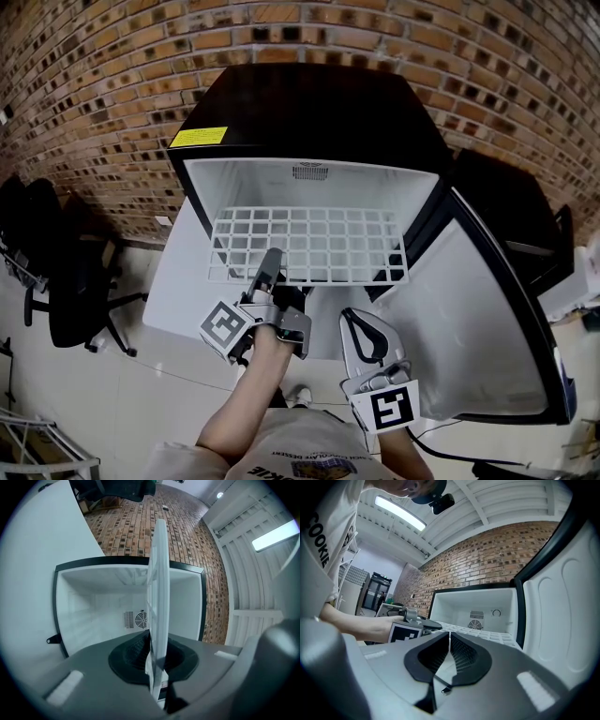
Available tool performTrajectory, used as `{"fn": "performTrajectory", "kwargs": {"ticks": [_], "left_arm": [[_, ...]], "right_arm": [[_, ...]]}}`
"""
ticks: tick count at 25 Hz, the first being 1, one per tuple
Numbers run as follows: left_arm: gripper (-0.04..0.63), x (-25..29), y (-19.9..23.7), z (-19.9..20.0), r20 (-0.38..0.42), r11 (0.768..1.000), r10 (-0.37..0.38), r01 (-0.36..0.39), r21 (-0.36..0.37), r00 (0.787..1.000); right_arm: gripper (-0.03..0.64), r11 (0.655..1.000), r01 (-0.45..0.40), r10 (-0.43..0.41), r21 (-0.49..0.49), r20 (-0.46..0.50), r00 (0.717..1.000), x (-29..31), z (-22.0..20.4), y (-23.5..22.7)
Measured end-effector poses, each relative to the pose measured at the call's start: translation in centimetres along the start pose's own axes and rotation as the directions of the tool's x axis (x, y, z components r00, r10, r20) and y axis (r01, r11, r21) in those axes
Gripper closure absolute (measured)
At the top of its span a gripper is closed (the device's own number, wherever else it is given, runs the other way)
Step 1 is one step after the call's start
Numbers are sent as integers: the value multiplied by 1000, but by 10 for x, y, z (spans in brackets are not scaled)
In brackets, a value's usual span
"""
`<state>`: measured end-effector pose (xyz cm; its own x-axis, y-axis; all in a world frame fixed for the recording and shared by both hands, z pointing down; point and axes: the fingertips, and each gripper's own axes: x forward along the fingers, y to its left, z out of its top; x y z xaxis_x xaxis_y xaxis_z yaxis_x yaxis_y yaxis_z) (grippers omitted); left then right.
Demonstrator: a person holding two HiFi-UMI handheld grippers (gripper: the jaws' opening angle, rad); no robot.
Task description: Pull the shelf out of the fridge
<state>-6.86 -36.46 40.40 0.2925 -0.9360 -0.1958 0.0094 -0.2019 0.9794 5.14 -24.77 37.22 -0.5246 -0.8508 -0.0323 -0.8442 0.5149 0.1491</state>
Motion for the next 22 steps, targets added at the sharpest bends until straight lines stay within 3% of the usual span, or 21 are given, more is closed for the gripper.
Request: {"fn": "performTrajectory", "kwargs": {"ticks": [17,22], "left_arm": [[577,-11,-3,-5,-62,1000,-18,18,6,998],[578,-44,-2,-12,-75,995,-36,43,94,997]], "right_arm": [[601,1000,16,-16,-5,5,1000,-6,2,-9],[601,1000,11,-11,6,8,1000,-5,0,-10]]}}
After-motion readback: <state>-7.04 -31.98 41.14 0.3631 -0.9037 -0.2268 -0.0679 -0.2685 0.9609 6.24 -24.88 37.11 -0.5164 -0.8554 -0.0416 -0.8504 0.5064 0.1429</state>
